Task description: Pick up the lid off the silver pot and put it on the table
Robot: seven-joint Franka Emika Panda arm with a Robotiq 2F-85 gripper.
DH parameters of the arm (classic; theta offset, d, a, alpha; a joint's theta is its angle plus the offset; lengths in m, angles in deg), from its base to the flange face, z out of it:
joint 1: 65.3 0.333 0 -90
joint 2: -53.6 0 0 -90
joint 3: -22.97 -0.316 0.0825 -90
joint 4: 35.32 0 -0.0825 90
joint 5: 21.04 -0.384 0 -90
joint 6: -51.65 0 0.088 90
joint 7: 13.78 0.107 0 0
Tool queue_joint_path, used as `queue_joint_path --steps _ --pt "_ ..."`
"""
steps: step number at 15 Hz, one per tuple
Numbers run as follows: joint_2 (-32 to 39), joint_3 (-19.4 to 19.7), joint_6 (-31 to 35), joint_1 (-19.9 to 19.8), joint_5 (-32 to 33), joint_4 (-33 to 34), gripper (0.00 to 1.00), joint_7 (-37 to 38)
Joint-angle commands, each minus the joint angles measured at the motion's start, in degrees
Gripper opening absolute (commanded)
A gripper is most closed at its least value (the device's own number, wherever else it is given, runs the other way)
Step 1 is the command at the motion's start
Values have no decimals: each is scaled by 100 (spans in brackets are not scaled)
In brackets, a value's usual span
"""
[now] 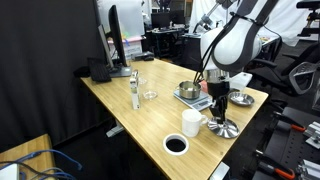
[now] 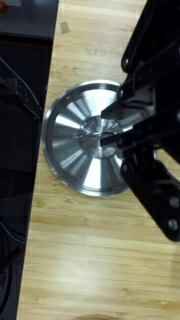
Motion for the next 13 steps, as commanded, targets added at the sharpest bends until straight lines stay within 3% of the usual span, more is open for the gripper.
queue_joint_path --steps 1,5,6,9,13 --pt "-164 -94 114 -176 -281 -22 56 22" --pt "-967 -40 231 -234 -627 -520 84 80" --pt "-506 -17 15 -199 -502 -118 67 28" --pt "-925 12 17 -192 -517 -404 84 58" --pt "-930 11 57 -192 -518 -435 84 63"
